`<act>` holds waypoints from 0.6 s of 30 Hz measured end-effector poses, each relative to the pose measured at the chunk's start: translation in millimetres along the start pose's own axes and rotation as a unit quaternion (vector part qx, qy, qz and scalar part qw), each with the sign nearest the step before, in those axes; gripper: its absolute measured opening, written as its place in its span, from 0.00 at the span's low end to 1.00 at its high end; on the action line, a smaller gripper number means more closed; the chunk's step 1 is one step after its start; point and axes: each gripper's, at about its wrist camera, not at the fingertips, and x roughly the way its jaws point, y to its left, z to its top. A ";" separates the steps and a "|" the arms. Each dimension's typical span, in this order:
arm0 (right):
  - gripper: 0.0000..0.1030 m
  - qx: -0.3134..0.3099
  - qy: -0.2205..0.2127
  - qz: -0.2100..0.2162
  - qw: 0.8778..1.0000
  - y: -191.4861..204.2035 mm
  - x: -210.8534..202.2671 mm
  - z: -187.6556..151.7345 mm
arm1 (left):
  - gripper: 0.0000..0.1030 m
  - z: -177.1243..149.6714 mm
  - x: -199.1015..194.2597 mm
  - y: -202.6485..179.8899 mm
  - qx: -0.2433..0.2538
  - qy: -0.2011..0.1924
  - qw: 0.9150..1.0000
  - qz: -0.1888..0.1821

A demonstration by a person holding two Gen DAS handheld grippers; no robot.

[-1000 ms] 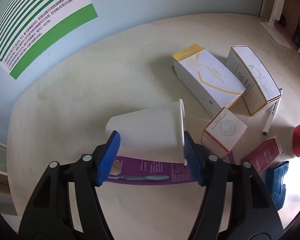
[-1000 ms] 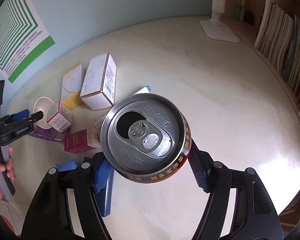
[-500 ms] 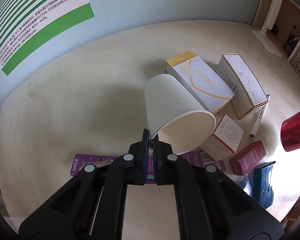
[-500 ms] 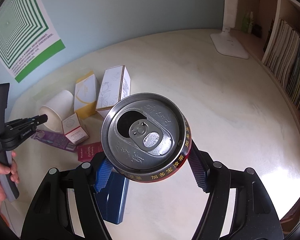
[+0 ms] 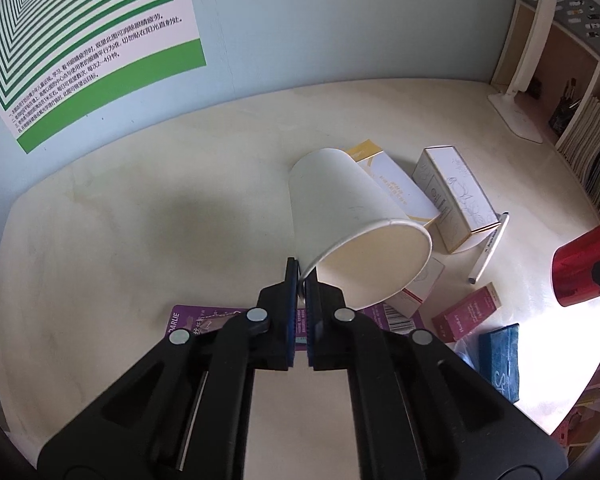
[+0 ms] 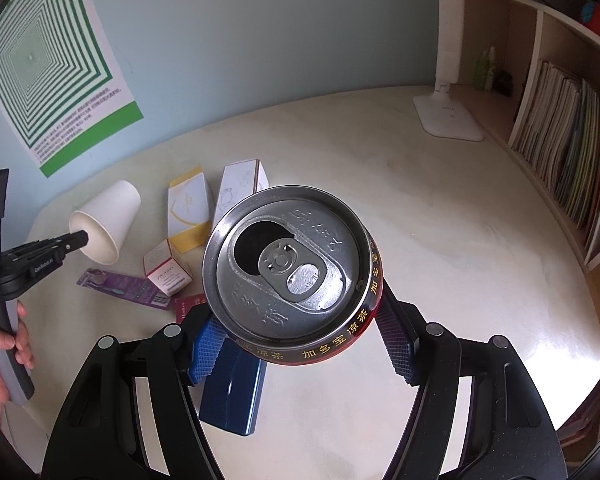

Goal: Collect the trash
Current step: 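Carry the cup and can over the teal wastebasket with both tools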

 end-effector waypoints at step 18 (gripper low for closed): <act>0.66 0.106 -0.044 -0.078 0.990 -61.4 -95.7 -71.2 | 0.02 -19.1 -60.0 -84.8 0.136 -0.038 0.983 -0.117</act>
